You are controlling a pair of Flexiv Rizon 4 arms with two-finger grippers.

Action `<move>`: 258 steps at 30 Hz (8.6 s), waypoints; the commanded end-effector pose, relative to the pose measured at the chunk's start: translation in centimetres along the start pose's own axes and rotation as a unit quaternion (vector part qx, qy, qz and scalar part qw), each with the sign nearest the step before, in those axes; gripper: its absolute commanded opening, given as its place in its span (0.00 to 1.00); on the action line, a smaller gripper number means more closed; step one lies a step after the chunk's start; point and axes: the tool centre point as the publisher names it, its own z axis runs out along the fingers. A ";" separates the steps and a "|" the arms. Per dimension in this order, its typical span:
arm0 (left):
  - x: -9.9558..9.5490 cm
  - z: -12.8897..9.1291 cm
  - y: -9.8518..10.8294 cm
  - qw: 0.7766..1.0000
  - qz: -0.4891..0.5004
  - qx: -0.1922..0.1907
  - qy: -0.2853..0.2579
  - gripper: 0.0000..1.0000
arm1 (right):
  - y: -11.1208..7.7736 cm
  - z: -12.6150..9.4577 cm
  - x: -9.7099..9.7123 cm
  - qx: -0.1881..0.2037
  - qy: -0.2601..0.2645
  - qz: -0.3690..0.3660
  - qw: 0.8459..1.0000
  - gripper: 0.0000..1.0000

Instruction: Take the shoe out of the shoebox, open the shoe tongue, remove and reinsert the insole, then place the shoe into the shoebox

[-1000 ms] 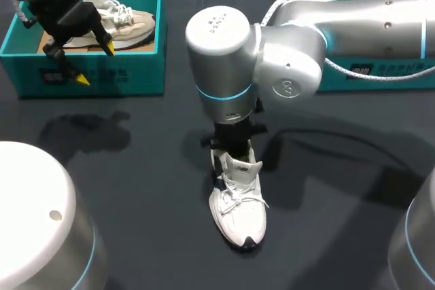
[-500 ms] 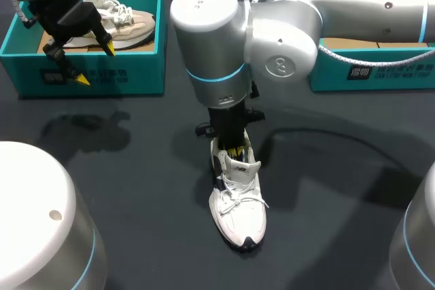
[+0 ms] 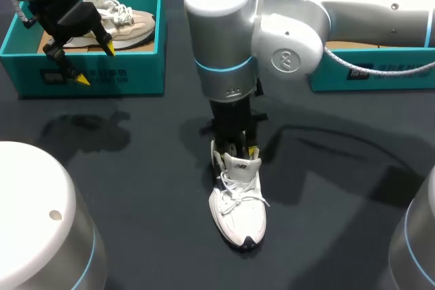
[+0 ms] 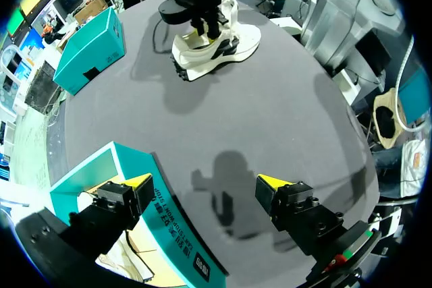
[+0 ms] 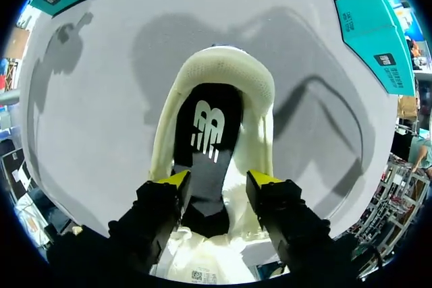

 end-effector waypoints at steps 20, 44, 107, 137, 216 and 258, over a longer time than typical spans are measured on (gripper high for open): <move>0.0 0.0 0.0 1.000 0.000 -0.001 0.001 1.00 | -2.3 -0.7 0.8 -0.001 -0.004 0.004 1.000 1.00; 0.0 0.0 0.0 1.000 0.000 -0.001 0.001 1.00 | -5.4 -2.7 0.6 0.004 -0.036 0.060 0.998 1.00; 0.0 0.0 0.0 1.000 0.000 -0.001 0.001 1.00 | -5.0 -2.6 0.3 -0.071 0.009 0.012 0.997 0.18; 0.0 0.0 0.0 1.000 0.000 -0.001 0.001 1.00 | -2.1 -0.2 -0.4 -0.068 0.043 -0.044 0.996 0.16; 0.0 0.0 0.0 1.000 0.000 -0.001 0.001 1.00 | 5.2 -9.1 0.2 -0.059 -0.065 -0.583 0.808 1.00; 0.0 0.0 0.0 1.000 0.000 -0.001 0.001 1.00 | 9.9 0.2 -3.0 -0.089 -0.039 -0.610 0.786 0.70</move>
